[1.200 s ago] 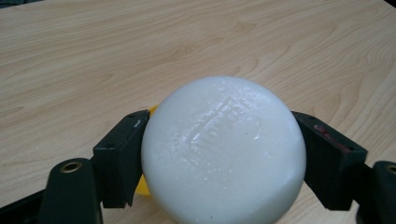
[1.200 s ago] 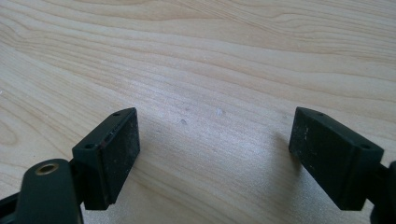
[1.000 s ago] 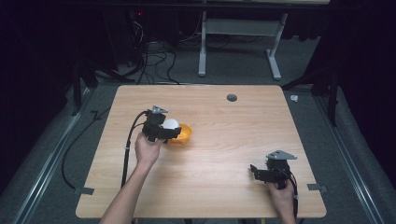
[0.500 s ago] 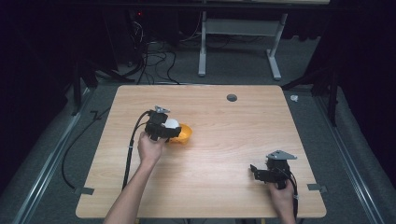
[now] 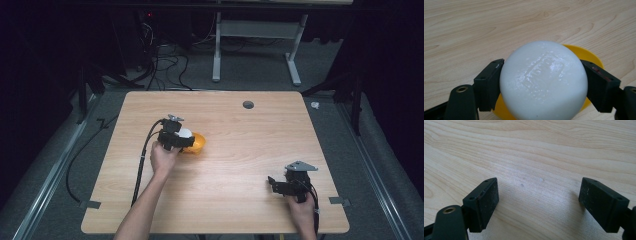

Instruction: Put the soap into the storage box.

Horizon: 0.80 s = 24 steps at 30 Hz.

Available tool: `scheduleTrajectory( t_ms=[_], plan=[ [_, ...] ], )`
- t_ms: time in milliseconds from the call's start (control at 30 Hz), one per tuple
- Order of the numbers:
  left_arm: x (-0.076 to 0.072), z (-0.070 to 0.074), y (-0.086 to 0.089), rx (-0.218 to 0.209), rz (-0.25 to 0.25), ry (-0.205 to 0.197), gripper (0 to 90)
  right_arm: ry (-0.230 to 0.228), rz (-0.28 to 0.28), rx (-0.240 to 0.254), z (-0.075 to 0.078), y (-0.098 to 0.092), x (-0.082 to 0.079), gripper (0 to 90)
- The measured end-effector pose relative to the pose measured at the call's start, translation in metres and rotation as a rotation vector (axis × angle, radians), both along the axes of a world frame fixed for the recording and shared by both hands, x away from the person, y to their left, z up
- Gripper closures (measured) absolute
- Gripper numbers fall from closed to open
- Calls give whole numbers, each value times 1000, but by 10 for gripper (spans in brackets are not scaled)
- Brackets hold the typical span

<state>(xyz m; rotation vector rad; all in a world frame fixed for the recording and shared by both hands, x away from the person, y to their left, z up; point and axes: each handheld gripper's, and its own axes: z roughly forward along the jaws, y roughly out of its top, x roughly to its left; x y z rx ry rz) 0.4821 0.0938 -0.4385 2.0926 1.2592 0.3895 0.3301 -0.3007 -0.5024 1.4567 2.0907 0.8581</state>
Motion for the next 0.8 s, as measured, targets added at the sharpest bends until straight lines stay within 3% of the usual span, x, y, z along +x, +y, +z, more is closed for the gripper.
scheduleTrajectory(
  t_ms=[800],
  plan=[
    [5, -14, -13, 44, 3, 37, 243, 2, -1, 2, 0, 0, 0, 173]
  ],
)
